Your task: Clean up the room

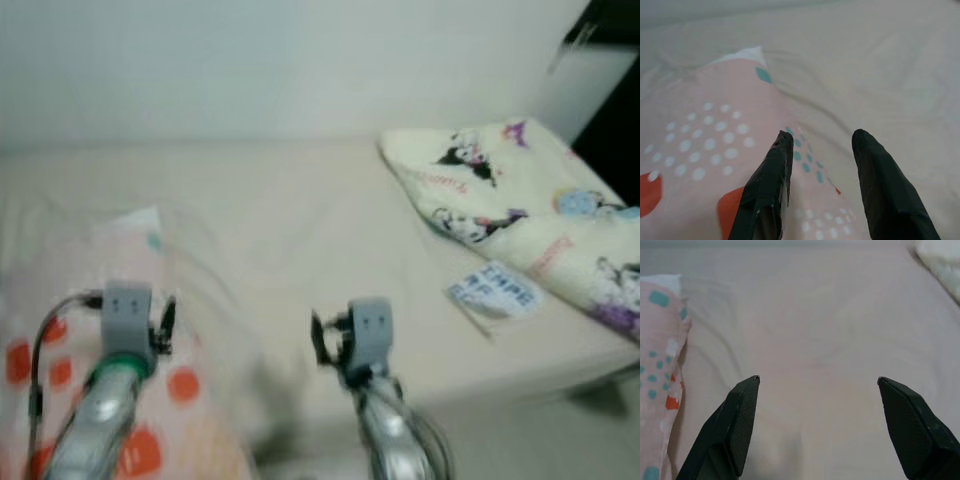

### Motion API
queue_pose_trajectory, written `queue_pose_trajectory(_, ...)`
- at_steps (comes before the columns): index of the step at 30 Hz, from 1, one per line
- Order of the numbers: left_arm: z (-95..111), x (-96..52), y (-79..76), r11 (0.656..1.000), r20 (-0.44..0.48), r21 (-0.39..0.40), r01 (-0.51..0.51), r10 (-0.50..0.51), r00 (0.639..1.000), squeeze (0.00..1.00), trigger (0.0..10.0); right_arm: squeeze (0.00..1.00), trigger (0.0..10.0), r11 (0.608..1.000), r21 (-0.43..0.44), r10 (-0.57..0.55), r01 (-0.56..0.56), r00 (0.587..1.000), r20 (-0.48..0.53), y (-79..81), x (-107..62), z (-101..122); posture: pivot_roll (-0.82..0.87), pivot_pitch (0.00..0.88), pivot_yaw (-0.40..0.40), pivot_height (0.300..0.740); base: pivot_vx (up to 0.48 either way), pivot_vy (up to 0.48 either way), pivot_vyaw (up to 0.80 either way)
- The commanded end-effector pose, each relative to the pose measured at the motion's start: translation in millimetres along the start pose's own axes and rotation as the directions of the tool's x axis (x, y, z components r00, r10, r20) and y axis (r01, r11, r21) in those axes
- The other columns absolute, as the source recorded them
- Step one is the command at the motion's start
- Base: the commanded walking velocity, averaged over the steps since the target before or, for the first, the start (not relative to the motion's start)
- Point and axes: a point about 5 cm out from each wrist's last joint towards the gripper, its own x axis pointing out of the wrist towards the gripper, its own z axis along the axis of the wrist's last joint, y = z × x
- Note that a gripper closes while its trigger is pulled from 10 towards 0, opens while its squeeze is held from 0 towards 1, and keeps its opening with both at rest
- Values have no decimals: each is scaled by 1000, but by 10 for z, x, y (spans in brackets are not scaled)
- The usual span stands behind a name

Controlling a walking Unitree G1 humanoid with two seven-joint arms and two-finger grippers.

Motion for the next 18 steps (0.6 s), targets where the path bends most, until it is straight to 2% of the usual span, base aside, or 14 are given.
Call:
queue_pose_trajectory(1,-79,-25,57,1000,-33,16,-15,16,999,0,10000,0,10000,1000,13,0,1,1000,-24,29,-35,-68,-37,101,-4,740,0,375,0)
queue_pose_trajectory(11,-77,-21,69,1000,-34,19,-17,18,999,0,10000,0,10000,1000,12,-4,4,1000,-26,30,-40,-75,-38,102,-2,740,0,372,0)
queue_pose_trajectory(18,-84,-21,58,999,-37,31,-9,10,999,0,10000,0,10000,1000,10,-3,3,1000,-27,32,-37,-78,-35,100,-3,740,0,0,0)
